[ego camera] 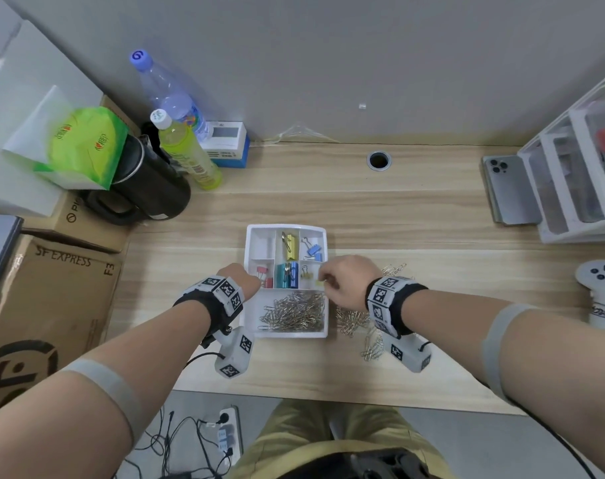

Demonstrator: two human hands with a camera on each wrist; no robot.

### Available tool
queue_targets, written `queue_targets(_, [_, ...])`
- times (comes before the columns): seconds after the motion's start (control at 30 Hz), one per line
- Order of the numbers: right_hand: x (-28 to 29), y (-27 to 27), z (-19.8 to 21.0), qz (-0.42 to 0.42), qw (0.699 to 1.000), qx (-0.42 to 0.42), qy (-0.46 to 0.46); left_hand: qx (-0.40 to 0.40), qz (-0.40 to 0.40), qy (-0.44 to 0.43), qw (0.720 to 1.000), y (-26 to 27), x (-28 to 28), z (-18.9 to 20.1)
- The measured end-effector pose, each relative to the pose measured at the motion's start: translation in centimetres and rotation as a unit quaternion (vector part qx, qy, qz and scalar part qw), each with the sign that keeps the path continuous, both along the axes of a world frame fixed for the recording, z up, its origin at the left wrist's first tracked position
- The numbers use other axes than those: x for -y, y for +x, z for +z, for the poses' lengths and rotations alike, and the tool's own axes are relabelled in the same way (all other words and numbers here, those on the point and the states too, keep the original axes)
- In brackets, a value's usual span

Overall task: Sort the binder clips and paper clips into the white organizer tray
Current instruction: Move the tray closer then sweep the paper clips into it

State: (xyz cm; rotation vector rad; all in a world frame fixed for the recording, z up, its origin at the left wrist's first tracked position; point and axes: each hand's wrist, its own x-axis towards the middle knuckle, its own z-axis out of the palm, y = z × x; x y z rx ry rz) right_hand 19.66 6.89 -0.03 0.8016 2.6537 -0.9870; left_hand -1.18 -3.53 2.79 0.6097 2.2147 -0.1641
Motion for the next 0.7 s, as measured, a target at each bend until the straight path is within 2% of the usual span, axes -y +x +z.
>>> queue_targets(0.1, [-1.9,1.7,-1.3,-0.025,0.992,0.117,0.026,-0.023,-0.006,0.002,1.000,-0.1,0.0,0.0])
queue_targets(0.17, [-2.3,2.7,-2.5,-0.017,0.987,0.154,0.043,-0.030,-0.007,-0.001,1.000,-0.1,0.1,-0.1])
queue_targets(0.33, [-0.4,2.8,-3.4,0.094,0.985,0.136,0.058,-0.037,-0.001,-0.004,0.999,0.1,-0.1,-0.3])
queue_targets(0.53, [1.2,2.3,-4.1,0.115,0.988,0.091,0.039,-0.041,0.011,-0.002,0.999,0.3,-0.2,-0.8])
queue_targets(0.7, [1.7,2.4,-4.1,0.142,0.985,0.087,0.042,-0.042,0.018,0.006,0.999,0.6,-0.1,-1.1])
